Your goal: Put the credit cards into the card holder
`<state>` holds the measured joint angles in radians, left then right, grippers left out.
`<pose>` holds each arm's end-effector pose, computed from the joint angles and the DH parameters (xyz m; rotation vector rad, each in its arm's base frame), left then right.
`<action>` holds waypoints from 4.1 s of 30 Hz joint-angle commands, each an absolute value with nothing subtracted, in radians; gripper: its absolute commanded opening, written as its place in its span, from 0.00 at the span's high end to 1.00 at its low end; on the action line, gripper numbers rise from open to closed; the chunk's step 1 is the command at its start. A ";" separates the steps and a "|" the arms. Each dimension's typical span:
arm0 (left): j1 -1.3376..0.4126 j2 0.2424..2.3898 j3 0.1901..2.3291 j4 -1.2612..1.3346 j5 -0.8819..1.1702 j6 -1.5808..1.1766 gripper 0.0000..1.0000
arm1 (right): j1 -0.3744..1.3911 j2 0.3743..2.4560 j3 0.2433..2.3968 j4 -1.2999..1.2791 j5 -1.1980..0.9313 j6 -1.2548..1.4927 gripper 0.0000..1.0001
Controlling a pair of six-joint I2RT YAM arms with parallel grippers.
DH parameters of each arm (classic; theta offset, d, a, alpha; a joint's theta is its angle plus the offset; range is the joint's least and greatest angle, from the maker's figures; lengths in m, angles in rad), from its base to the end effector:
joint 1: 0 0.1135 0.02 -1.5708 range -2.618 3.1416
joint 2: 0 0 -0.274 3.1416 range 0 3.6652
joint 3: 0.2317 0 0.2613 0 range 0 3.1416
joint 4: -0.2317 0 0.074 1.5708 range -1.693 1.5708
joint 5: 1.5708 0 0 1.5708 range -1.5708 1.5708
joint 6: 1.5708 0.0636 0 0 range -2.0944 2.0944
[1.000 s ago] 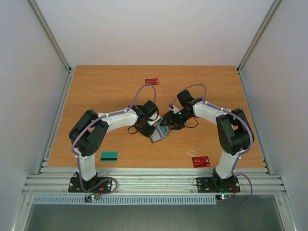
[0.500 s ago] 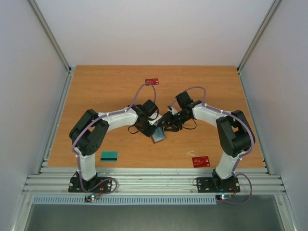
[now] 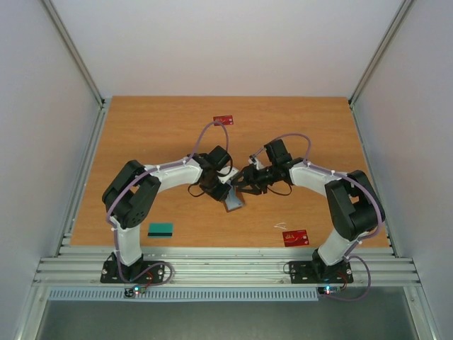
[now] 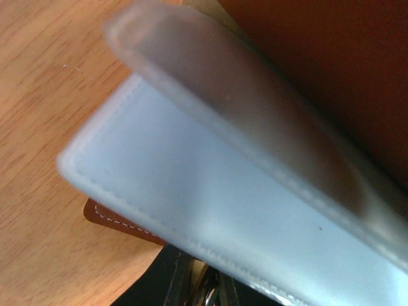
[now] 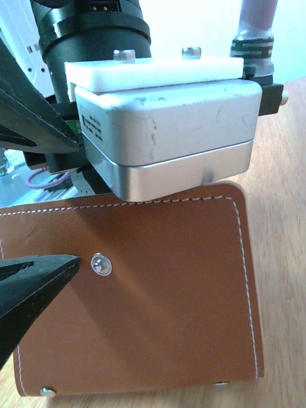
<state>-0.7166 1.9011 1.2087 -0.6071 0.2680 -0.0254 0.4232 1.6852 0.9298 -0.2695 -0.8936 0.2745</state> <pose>0.2749 -0.2618 0.1261 1.0477 2.7500 -0.5153 0.2866 0.1835 0.1577 -0.5384 2.5550 1.4129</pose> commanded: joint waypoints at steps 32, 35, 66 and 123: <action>-0.677 1.684 1.027 -0.371 0.427 -0.202 0.87 | 0.412 1.973 1.009 -0.612 -0.605 0.124 0.77; -0.677 1.655 0.997 -0.369 0.408 -0.216 0.86 | 0.413 1.987 1.036 -0.645 -0.593 0.105 0.77; -0.635 1.893 1.163 -0.464 0.514 -0.274 0.85 | 0.435 1.796 1.177 -0.785 -0.660 -0.046 0.71; -0.615 1.946 1.381 -0.879 0.397 -0.789 0.83 | 0.512 1.873 0.848 -0.518 -0.540 0.391 0.91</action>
